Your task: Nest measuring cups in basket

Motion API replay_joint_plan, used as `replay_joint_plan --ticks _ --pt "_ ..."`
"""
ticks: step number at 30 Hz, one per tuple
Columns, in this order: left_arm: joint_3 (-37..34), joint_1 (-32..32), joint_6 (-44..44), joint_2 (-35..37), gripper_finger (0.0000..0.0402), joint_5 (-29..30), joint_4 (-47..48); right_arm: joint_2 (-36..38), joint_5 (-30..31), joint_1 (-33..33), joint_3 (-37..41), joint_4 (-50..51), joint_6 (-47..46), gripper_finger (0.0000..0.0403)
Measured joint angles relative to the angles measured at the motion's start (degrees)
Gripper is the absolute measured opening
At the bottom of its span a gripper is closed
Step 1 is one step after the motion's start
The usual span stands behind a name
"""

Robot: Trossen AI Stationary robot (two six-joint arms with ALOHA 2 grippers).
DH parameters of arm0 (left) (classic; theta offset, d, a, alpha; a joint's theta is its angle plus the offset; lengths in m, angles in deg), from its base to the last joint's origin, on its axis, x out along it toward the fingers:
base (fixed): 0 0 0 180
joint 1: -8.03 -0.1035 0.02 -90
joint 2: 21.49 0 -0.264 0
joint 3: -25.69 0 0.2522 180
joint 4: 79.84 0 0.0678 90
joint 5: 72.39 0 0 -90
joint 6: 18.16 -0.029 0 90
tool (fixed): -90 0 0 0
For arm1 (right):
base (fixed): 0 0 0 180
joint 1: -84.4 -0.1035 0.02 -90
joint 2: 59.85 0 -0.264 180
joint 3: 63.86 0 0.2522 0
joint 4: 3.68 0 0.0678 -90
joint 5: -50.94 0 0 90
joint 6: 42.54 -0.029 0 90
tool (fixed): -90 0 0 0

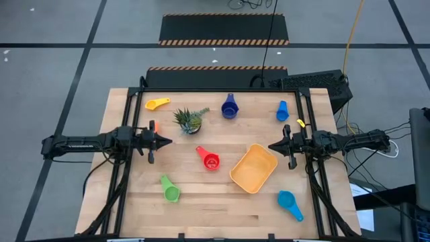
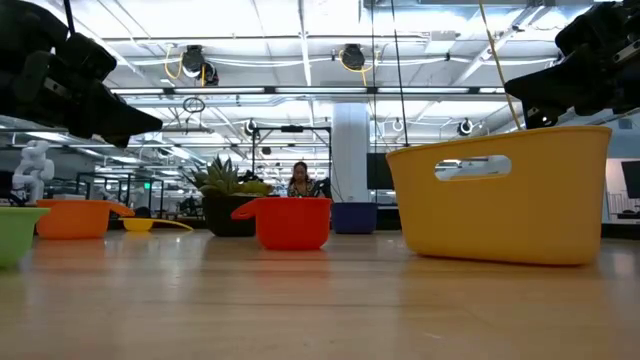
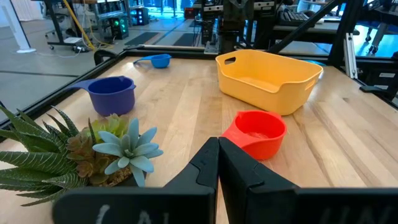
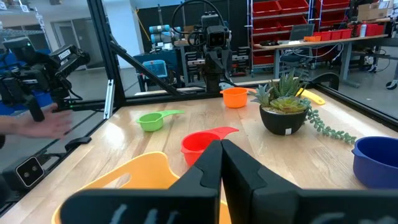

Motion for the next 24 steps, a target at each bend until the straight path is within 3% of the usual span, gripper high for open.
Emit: replay_joint_plan --ticks 9,18,24 --pt "0.01 0.0 0.0 0.0 0.001 0.01 -0.01 -0.02 0.06 0.01 0.01 -2.22 2.97 0.0" --pt "0.02 0.0 0.24 0.01 0.001 0.01 -4.15 0.01 0.3 0.01 0.01 -27.7 -7.22 0.0" --pt "0.04 0.0 5.47 0.01 0.001 0.02 -8.82 0.01 0.11 0.0 0.01 -38.07 -3.69 0.0"
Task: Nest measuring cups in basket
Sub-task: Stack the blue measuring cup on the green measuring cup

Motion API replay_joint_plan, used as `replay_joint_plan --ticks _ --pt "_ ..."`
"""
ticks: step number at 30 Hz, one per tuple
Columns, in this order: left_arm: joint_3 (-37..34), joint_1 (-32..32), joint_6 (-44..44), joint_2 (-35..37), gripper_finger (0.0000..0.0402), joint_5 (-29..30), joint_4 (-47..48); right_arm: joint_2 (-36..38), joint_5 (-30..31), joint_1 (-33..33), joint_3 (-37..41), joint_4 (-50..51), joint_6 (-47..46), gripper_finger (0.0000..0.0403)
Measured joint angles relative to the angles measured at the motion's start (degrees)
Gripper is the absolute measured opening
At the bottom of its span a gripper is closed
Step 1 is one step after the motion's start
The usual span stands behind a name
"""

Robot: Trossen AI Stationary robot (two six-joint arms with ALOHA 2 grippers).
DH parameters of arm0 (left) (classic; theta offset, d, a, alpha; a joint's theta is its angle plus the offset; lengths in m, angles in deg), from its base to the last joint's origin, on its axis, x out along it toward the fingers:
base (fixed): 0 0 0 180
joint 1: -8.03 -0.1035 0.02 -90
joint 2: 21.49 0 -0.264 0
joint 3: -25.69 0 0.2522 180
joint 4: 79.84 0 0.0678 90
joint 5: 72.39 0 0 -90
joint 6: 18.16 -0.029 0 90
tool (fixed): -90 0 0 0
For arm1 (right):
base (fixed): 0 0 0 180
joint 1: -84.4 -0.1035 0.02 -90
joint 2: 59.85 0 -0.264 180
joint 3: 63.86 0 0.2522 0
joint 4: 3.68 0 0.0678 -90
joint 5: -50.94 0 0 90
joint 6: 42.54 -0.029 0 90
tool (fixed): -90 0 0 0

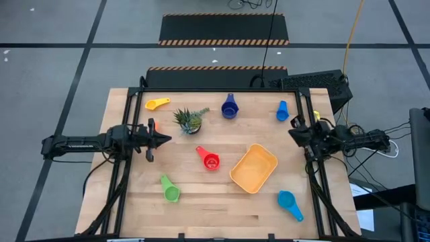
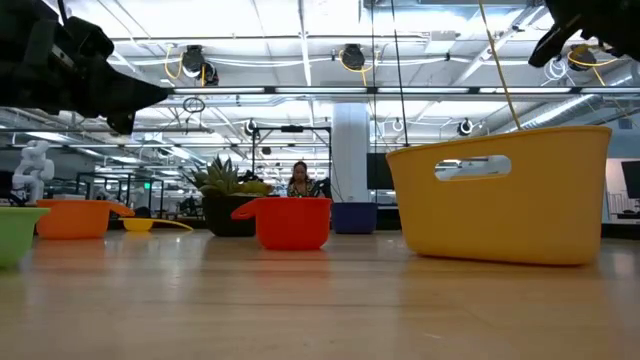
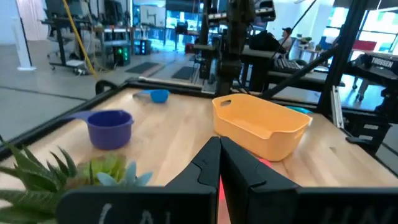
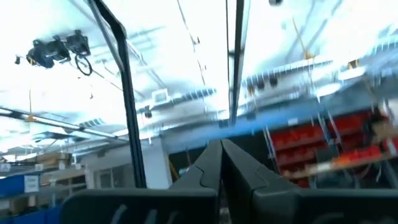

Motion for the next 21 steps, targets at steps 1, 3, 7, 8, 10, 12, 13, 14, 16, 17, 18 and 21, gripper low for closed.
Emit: replay_joint_plan --ticks 1,3,7,8,10,12,13,14,16,17,18,21 --pt "0.0 0.0 0.49 0.0 0.001 -0.02 0.04 0.0 0.01 0.0 0.0 -0.33 1.15 0.0" --pt "0.0 0.0 0.79 0.0 0.001 -0.02 -0.02 0.0 -0.01 0.01 0.0 -0.3 3.05 0.0" --pt "0.0 0.0 1.51 0.0 0.001 -0.02 -0.11 -0.02 -0.02 -0.01 0.0 0.06 3.19 0.0" --pt "0.0 0.0 2.53 0.0 0.001 -0.02 -0.16 -0.02 -0.03 0.01 0.0 0.08 2.42 0.0" --pt "0.0 0.0 4.81 0.0 0.001 -0.02 -0.29 -0.02 -0.04 0.01 0.0 0.19 0.96 0.0" --pt "0.0 0.0 6.68 0.0 0.001 -0.04 -0.54 -0.02 -0.01 0.01 0.0 0.24 1.43 0.0" --pt "0.0 0.0 7.56 0.0 0.001 -0.03 -0.56 -0.02 0.26 0.01 0.0 0.14 2.95 0.0" --pt "0.0 0.0 8.39 0.0 0.001 -0.04 -0.58 -0.02 1.16 0.01 0.0 -0.04 5.04 0.0" --pt "0.0 0.0 8.57 0.0 0.001 -0.08 -0.87 -0.02 4.5 0.01 0.0 -0.05 8.33 0.0" --pt "0.0 0.0 8.39 0.0 0.001 -0.24 -1.0 -0.02 6.31 0.01 0.0 0.16 9.25 0.0" --pt "0.0 0.0 8.32 0.0 0.001 -0.48 -1.0 -0.02 8.41 0.01 0.0 0.61 10.14 0.0" --pt "0.0 0.02 9.57 0.0 0.001 -0.5 -1.0 -0.04 14.53 0.01 0.0 2.72 12.79 0.0"
